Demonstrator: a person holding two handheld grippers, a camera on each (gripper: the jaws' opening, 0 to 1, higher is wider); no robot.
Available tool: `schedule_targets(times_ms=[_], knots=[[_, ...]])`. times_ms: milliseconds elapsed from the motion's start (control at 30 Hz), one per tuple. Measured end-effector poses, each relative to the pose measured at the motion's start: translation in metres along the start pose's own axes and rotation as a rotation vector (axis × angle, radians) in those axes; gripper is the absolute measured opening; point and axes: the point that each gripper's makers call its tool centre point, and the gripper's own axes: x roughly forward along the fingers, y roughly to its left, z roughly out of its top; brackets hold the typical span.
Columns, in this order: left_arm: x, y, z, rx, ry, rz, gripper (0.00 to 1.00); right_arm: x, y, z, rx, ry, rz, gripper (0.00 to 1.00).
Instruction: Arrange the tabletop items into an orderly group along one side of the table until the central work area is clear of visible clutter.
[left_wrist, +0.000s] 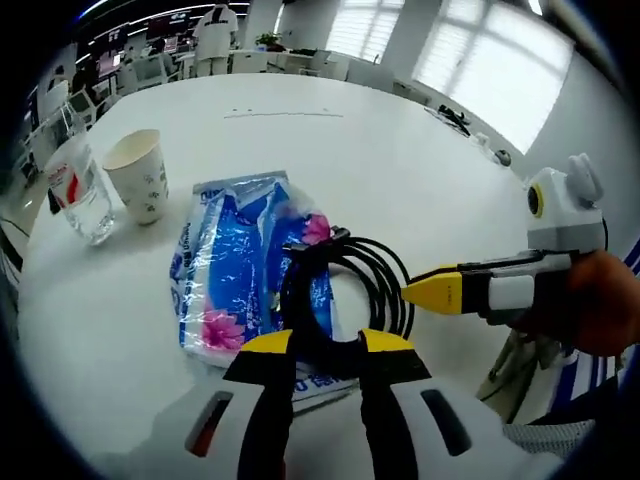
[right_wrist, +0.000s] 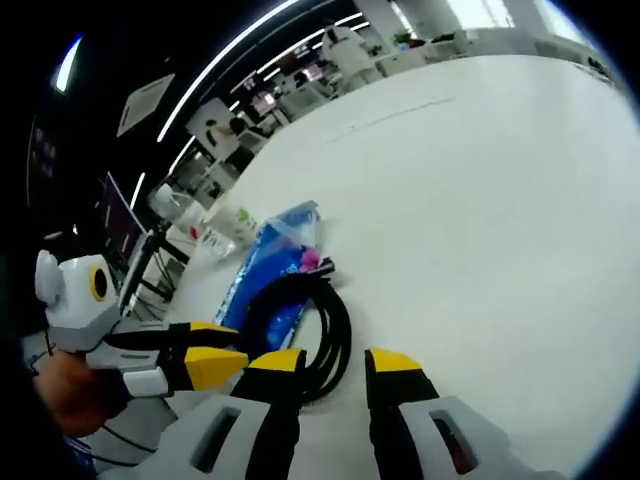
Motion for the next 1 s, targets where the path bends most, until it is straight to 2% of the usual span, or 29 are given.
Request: schedule_targets(times_ms=[100, 133, 333, 400, 500, 567, 767, 867, 1000], knots=[[0.002, -0.002, -0.001, 0.004, 0.005, -0.002, 0.18, 0.003, 0.006, -0.002, -0.001, 0.011, 0.002, 0.22], [0.002, -0.002, -0.001, 0.005, 0.005, -0.002, 0.17, 0.006, 0.001, -0.001, -0.003, 0.016, -0.005, 0.23], [0.007, -0.012, -0.010, -0.030, 0.018, -0.046, 0.08, 0.014, 0.004, -0.009, -0.037, 0.063, -0.016, 0.22], [0.011, -0.020, -0.020, -0.040, 0.060, -0.078, 0.09, 0.015, 0.003, -0.011, -0.033, 0.061, -0.016, 0.20], [0.017, -0.024, -0.025, -0.023, 0.064, -0.094, 0.06, 0.013, 0.002, -0.012, -0.026, 0.060, -0.022, 0.16], [0.014, -0.029, -0.024, -0.015, 0.067, -0.101, 0.06, 0.012, -0.002, -0.014, -0.029, 0.069, -0.033, 0.11], [0.013, -0.029, -0.025, -0.006, 0.071, -0.108, 0.06, -0.001, 0.002, -0.017, -0.028, 0.059, -0.031, 0.07], [0.010, -0.032, -0.028, -0.008, 0.073, -0.116, 0.06, 0.000, -0.002, -0.010, 0.020, 0.034, -0.027, 0.03], [0.005, -0.036, -0.030, 0.010, 0.077, -0.119, 0.08, -0.006, -0.005, -0.009, 0.024, 0.017, -0.036, 0.01]])
